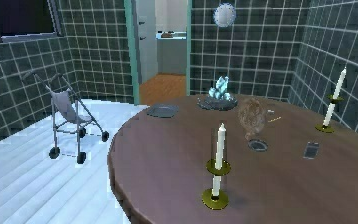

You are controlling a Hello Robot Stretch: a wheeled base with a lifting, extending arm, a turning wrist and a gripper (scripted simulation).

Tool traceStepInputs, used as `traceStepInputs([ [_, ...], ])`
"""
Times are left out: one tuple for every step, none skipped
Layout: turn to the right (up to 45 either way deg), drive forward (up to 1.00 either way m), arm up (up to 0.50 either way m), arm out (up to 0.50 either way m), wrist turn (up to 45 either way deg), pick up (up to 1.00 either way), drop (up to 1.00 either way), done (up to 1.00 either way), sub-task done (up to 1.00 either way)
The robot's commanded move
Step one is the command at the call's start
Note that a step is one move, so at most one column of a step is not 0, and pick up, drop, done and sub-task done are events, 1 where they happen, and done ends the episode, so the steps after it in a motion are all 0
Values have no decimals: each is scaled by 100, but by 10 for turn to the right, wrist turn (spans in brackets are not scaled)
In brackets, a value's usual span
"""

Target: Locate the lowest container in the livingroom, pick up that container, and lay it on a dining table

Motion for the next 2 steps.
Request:
traceStepInputs([
  [0, 0, 0, 0, 0, 100, 0, 0, 0],
  [0, 0, 10, 0, 0, 0, 0, 0, 0],
])
